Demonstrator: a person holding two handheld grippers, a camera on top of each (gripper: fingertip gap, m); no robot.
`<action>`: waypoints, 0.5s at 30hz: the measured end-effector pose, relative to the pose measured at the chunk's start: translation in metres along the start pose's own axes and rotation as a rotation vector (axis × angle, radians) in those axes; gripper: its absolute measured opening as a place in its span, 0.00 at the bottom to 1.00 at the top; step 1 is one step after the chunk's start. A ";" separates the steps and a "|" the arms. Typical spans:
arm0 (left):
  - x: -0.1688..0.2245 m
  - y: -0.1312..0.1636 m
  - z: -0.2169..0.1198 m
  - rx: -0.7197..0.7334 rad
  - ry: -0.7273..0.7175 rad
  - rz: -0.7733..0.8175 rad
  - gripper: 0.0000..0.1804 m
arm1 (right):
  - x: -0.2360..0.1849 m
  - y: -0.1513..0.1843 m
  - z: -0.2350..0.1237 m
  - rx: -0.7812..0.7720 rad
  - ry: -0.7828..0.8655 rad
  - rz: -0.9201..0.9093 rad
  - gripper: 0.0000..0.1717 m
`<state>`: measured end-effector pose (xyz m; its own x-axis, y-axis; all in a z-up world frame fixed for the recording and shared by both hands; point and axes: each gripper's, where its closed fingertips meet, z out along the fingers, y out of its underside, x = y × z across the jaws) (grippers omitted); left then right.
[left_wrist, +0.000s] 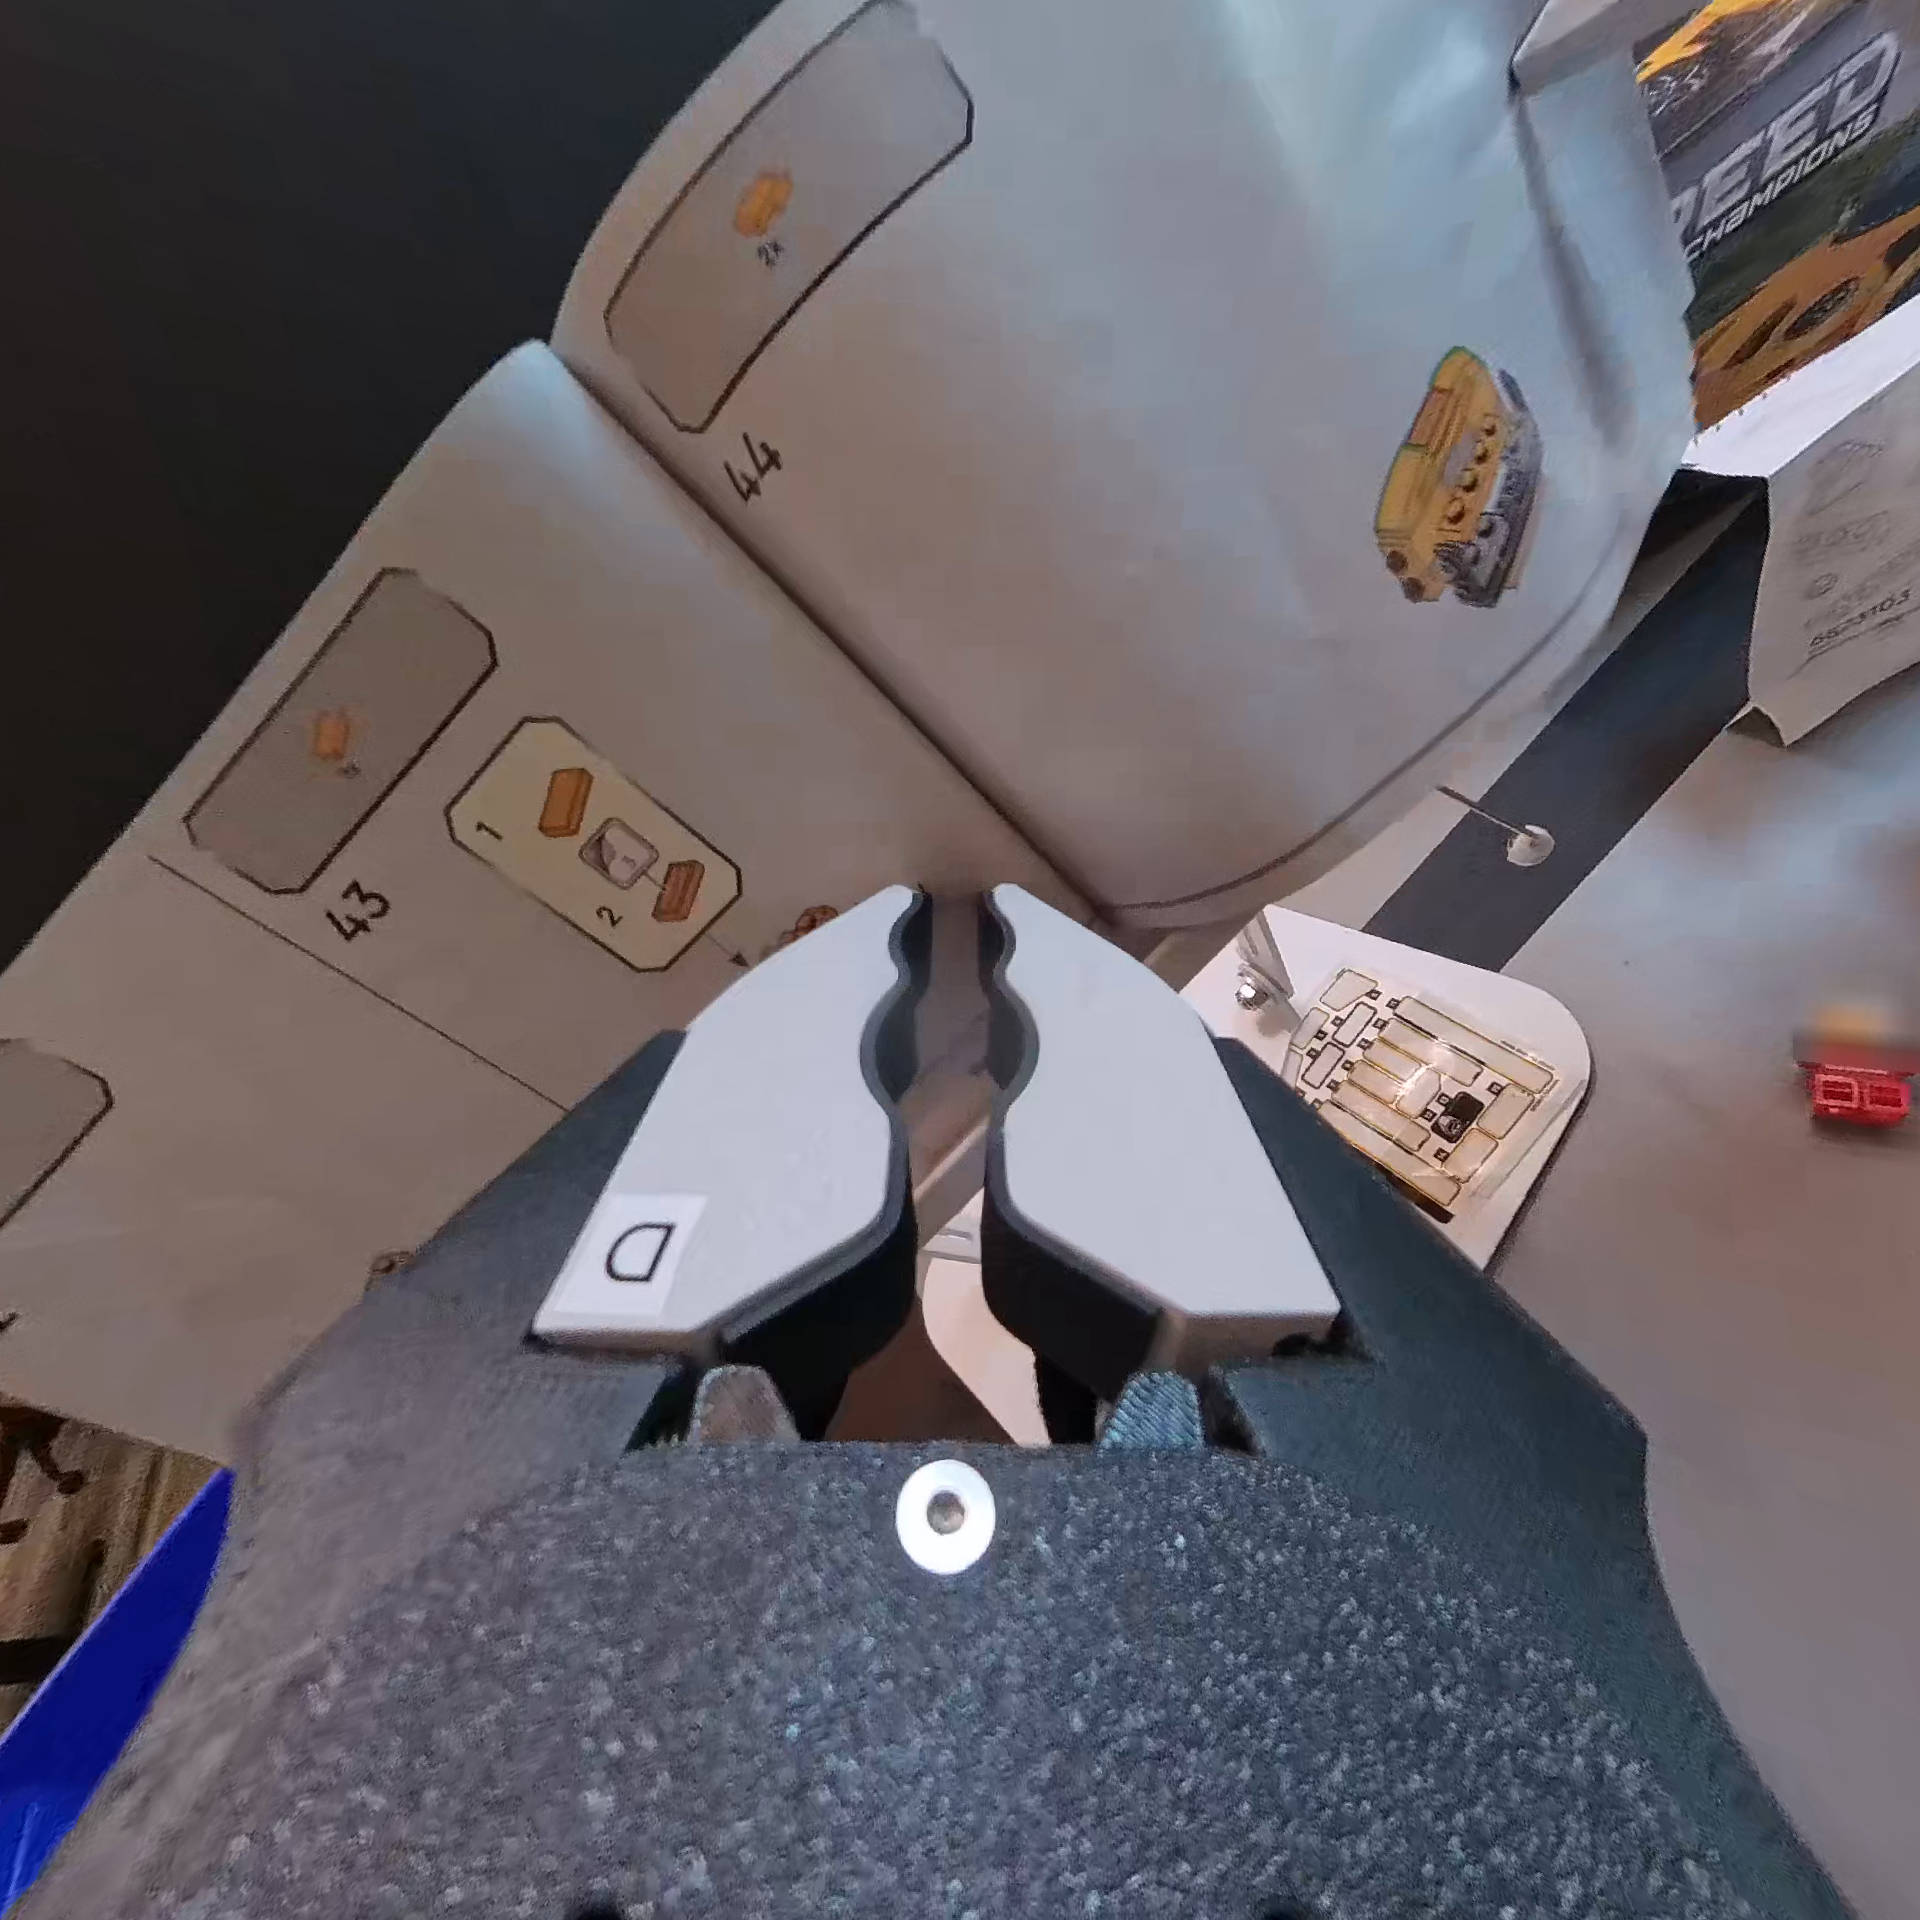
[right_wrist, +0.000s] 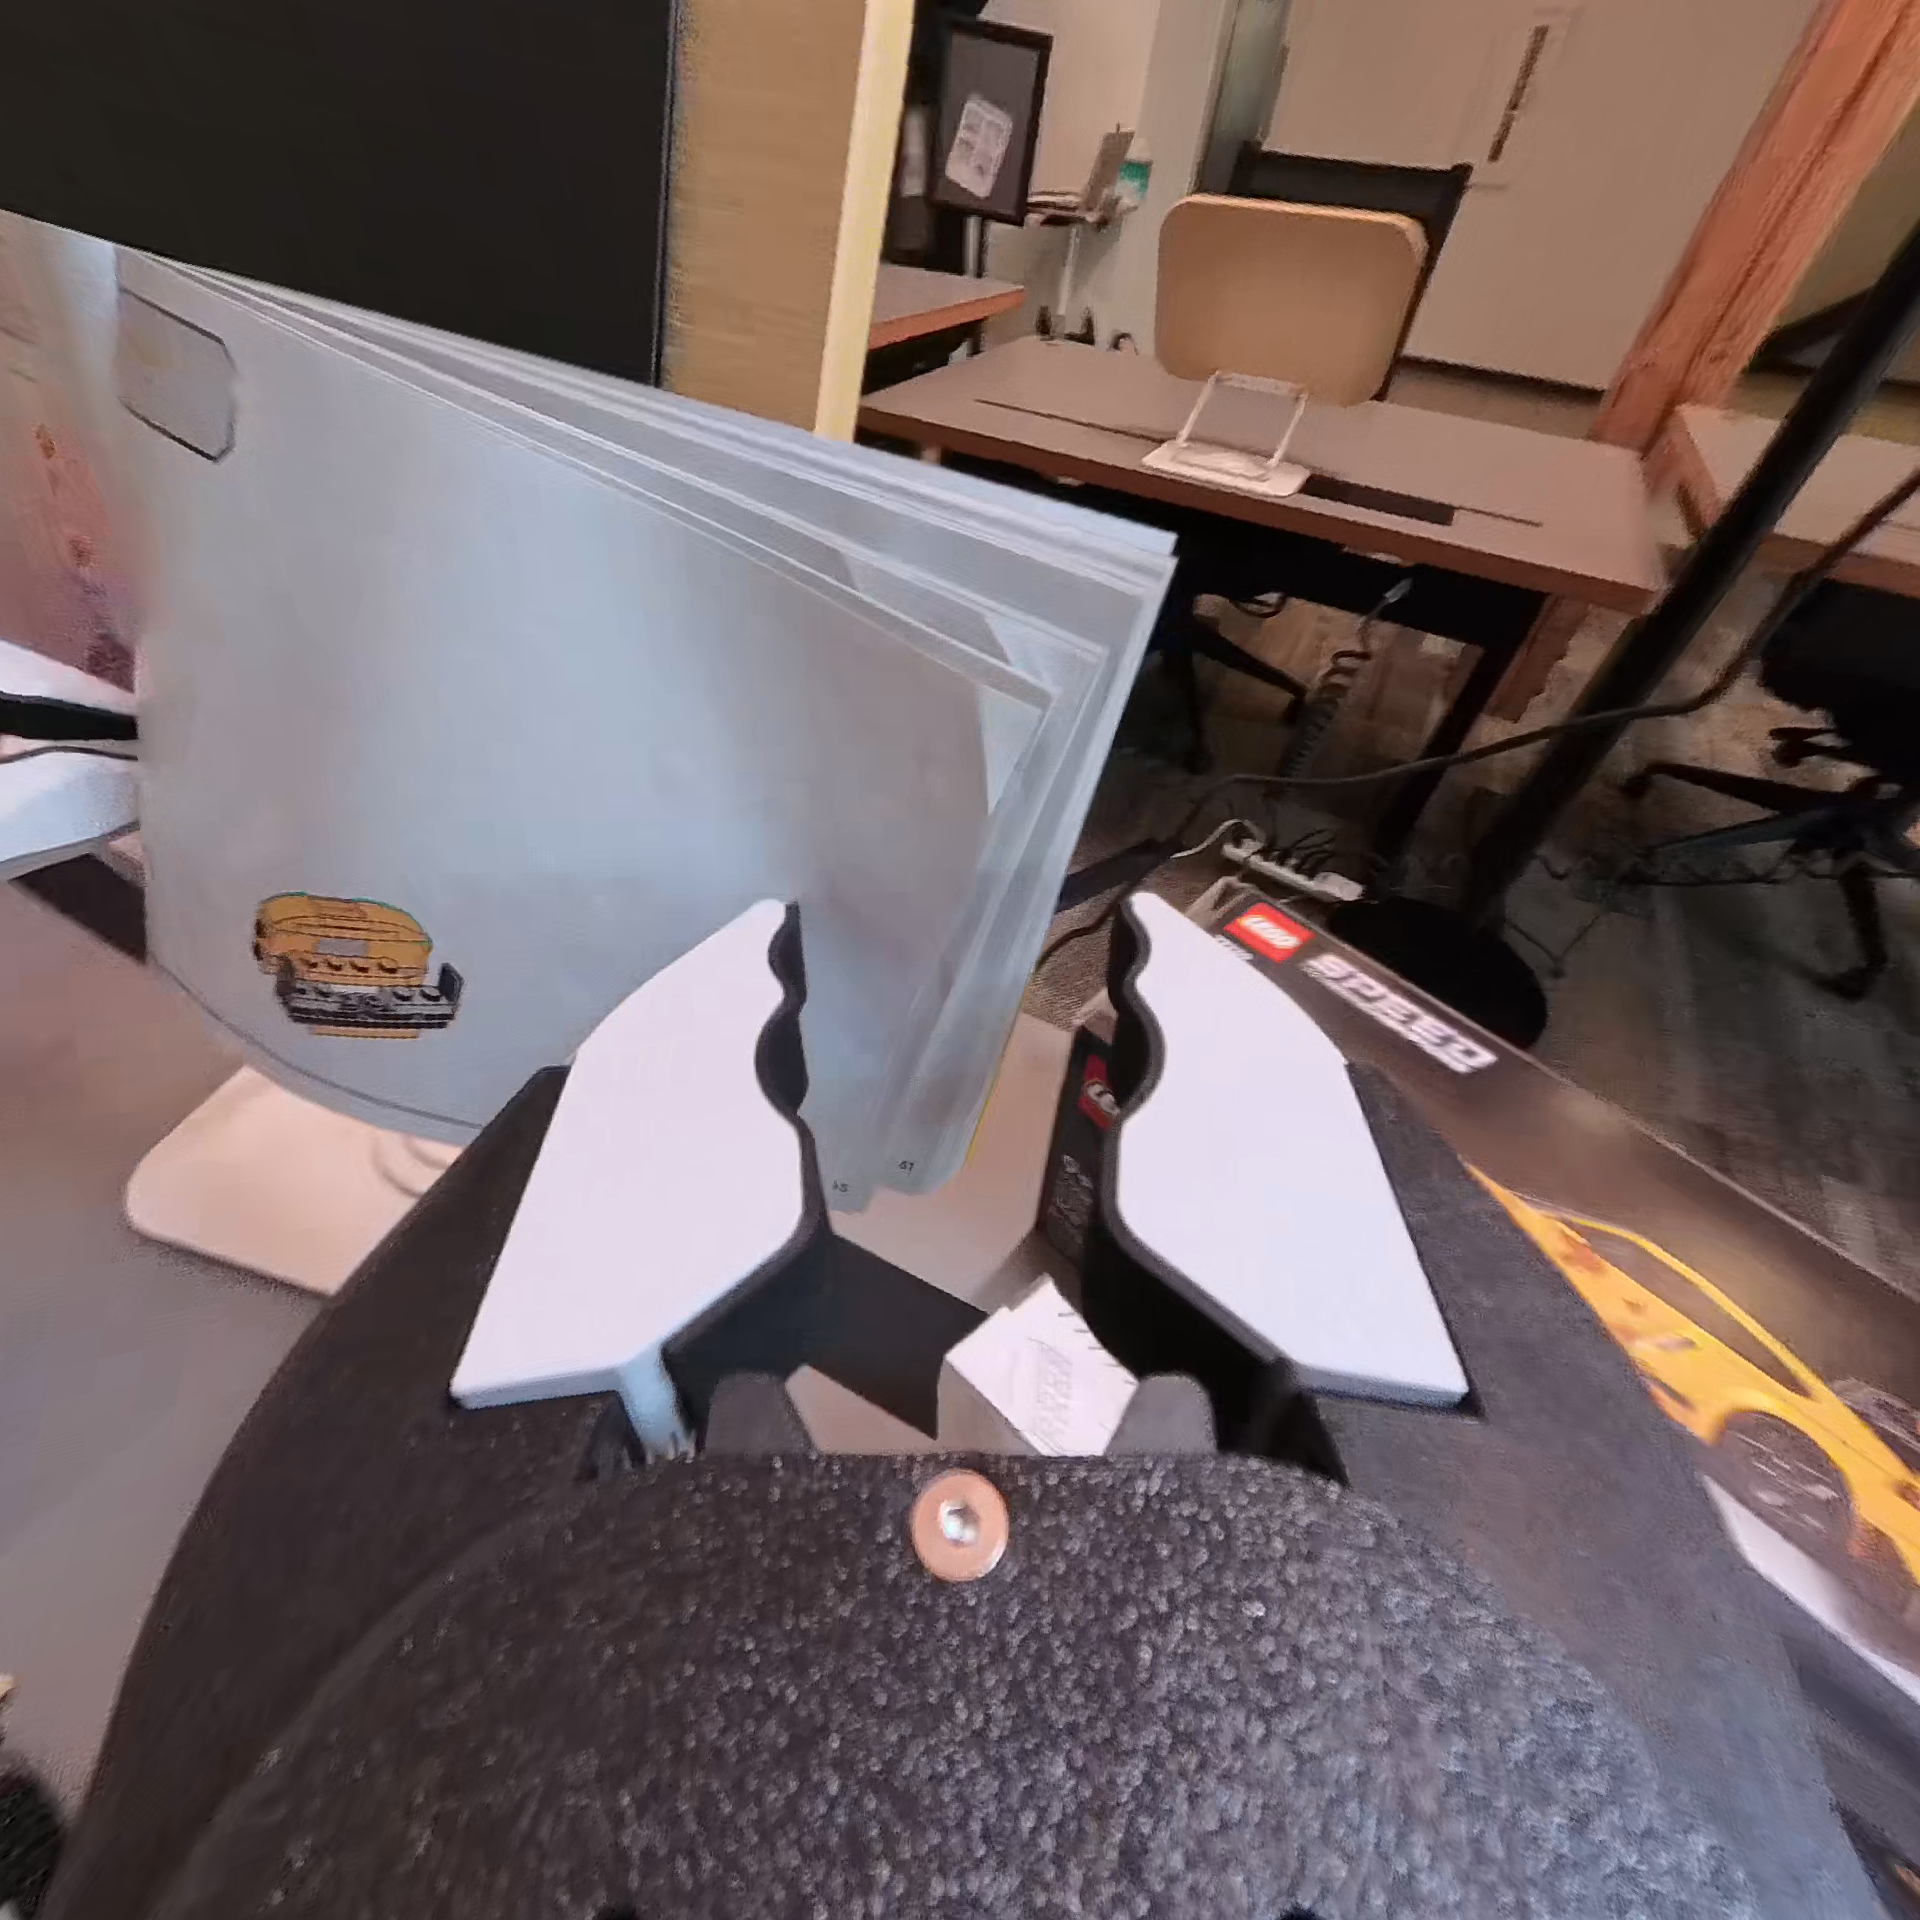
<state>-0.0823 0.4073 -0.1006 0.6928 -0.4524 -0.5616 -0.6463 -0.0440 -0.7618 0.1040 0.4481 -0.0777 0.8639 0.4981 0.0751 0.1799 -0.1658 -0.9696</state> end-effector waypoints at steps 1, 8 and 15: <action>0.000 0.002 0.000 -0.002 0.001 -0.008 0.04 | -0.003 0.001 0.003 -0.010 -0.039 0.016 0.35; -0.007 0.009 0.001 -0.031 -0.037 0.020 0.06 | 0.001 -0.009 0.004 0.025 -0.188 0.088 0.15; -0.019 0.020 -0.001 -0.052 -0.079 -0.009 0.05 | -0.001 -0.028 0.002 0.078 -0.115 -0.099 0.07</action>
<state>-0.1081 0.4144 -0.1049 0.7202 -0.3807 -0.5801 -0.6543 -0.0945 -0.7503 0.0974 0.4541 -0.0513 0.7832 0.6038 0.1482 0.2204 -0.0467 -0.9743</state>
